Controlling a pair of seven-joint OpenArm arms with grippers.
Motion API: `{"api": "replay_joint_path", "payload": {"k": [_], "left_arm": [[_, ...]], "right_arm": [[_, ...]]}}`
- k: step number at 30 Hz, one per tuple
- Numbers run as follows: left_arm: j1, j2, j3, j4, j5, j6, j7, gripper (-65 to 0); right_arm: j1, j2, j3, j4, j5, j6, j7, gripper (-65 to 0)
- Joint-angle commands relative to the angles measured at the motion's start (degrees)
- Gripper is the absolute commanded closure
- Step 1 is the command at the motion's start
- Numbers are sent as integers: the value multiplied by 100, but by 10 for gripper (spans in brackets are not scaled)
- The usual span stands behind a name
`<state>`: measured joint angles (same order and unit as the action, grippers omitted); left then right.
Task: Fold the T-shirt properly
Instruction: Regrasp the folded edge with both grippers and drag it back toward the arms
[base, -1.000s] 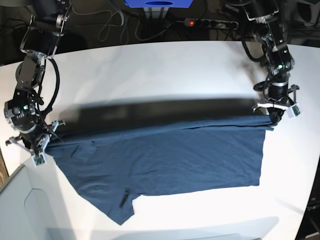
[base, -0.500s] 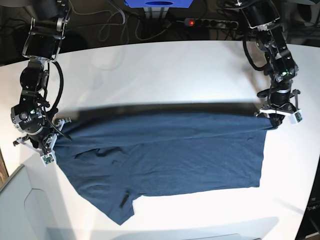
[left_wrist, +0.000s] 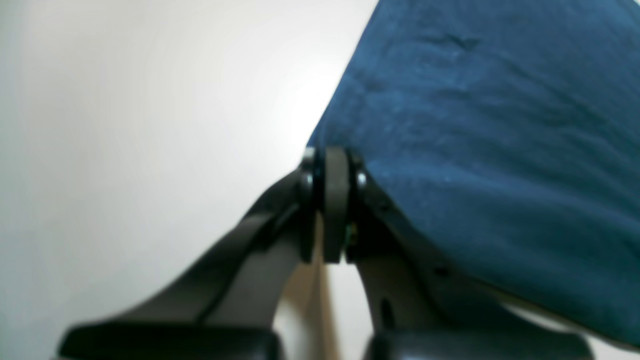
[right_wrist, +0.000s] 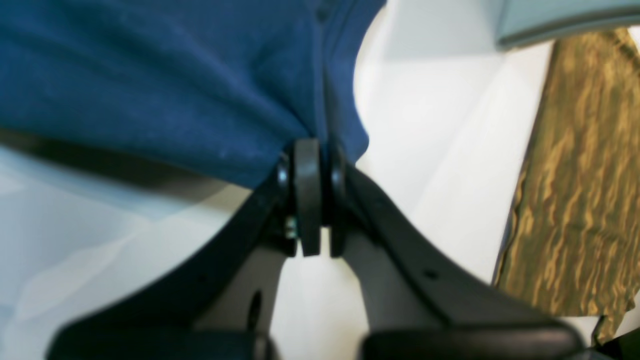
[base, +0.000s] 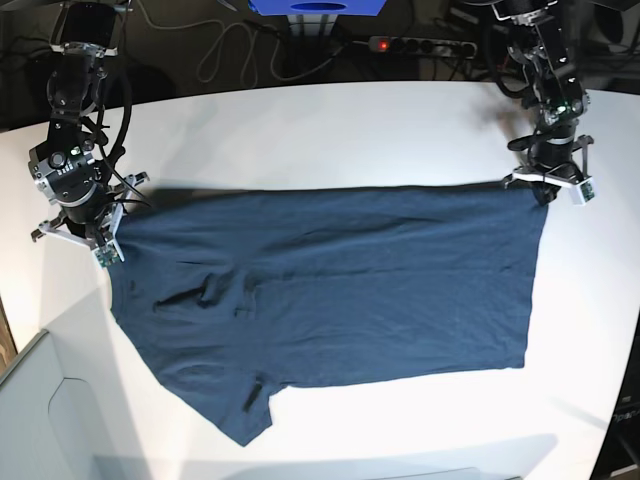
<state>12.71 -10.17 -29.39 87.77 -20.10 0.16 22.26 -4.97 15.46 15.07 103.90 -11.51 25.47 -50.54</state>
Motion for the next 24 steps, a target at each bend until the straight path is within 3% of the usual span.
{"api": "replay_joint_path", "payload": {"k": [1, 15, 24], "left_arm": [[61, -59, -28, 116, -25, 6, -129, 0], [914, 169, -275, 740, -34, -12, -129, 0], [1300, 310, -529, 740, -34, -21, -129, 0]], "right_arm": [[27, 93, 36, 76, -5, 59, 153, -1], [-509, 401, 449, -205, -5, 68, 356, -1], [-1090, 418, 546, -152, 4, 94, 399, -1]]}}
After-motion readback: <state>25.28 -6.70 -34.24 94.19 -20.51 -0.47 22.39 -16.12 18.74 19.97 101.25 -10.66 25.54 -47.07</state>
